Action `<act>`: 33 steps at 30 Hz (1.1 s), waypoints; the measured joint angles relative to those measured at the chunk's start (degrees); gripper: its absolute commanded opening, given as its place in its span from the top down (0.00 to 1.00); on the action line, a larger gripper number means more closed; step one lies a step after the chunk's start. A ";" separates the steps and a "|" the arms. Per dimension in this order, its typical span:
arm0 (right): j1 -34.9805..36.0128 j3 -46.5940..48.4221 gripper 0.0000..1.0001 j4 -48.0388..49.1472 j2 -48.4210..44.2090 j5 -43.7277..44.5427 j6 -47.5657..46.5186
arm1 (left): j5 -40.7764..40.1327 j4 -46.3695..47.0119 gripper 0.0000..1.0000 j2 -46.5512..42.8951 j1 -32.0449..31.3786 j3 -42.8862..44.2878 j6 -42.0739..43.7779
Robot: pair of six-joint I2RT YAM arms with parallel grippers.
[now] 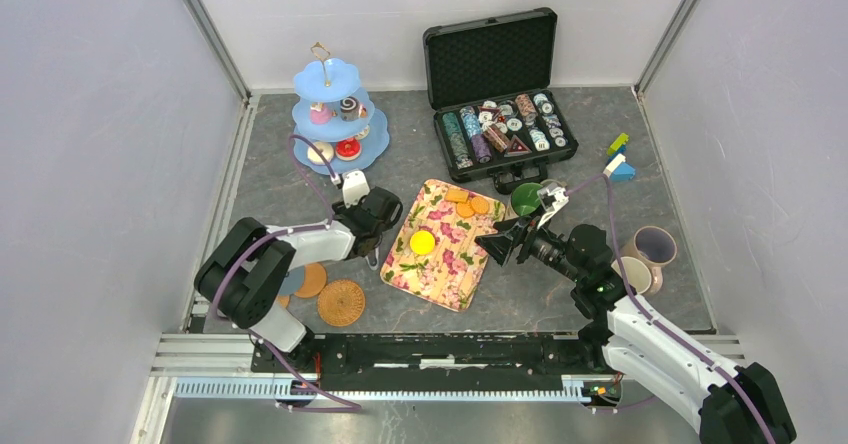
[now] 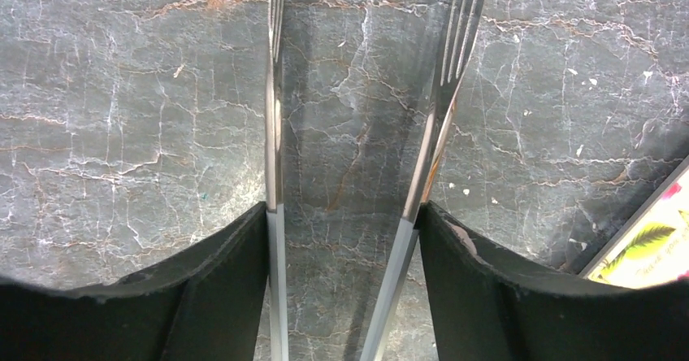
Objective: Serve the afternoon tea
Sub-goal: Adjust the clamp at the center of the board.
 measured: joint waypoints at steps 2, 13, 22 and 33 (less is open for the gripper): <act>0.00 0.00 0.20 0.00 0.00 0.00 0.00 | 0.13 0.04 0.40 -0.02 0.07 0.00 0.02; 0.00 0.00 0.20 0.02 0.17 0.00 0.02 | 3.98 -12.15 0.47 -11.87 0.07 0.31 0.74; 0.00 -0.42 0.21 1.55 0.50 -0.02 0.46 | 16.70 -29.92 0.48 -24.35 0.07 6.95 2.40; 0.00 -0.96 0.20 2.01 0.50 -0.02 0.96 | 36.46 -48.50 0.47 -29.70 0.07 16.13 7.87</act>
